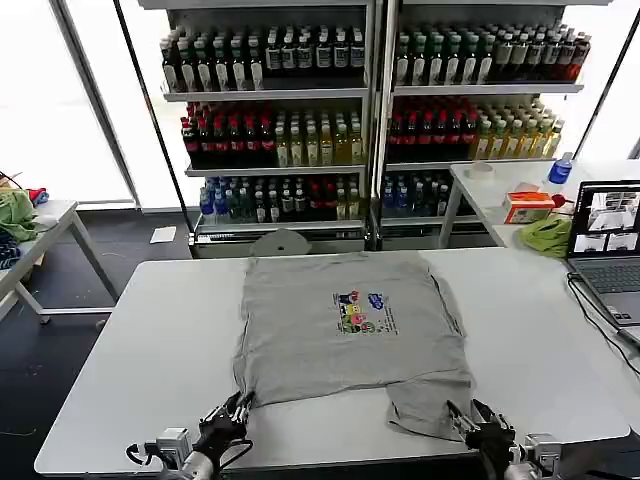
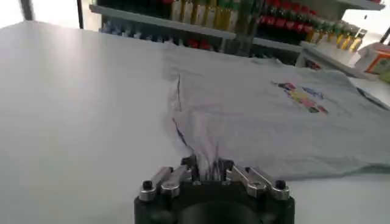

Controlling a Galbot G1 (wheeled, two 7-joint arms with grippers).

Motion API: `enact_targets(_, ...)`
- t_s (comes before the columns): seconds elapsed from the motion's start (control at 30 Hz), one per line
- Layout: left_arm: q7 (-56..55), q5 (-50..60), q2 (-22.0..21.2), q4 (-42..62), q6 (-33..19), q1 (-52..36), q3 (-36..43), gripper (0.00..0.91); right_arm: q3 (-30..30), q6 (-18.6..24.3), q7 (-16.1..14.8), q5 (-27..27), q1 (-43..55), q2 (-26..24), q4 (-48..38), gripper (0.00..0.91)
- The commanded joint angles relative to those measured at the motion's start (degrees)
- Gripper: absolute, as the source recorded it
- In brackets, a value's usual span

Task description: Fold and organize the clothes.

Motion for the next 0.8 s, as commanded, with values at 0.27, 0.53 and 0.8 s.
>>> enact_targets(0.27,-1.7,-0.7,-0.4,0.4,-2.7,-0.4,-0.5,0.010,-0.9,2.4,-2.0,3.8,0.5,-0.9,-0.2,0.000)
enact_targets(0.53,-1.4,-1.3,-1.6,-1.2,-5.0,1.0,-1.4,0.010,-0.6,5.0,-4.6,7.4,-1.1,-3.0,0.9,0.000)
enact_targets(0.8,-1.1,-1.3,-3.1,-3.8,-5.8,3.4,-2.8,0.010,0.4,6.9,-6.5,8.3,-3.6,-5.0,3.3,0.000)
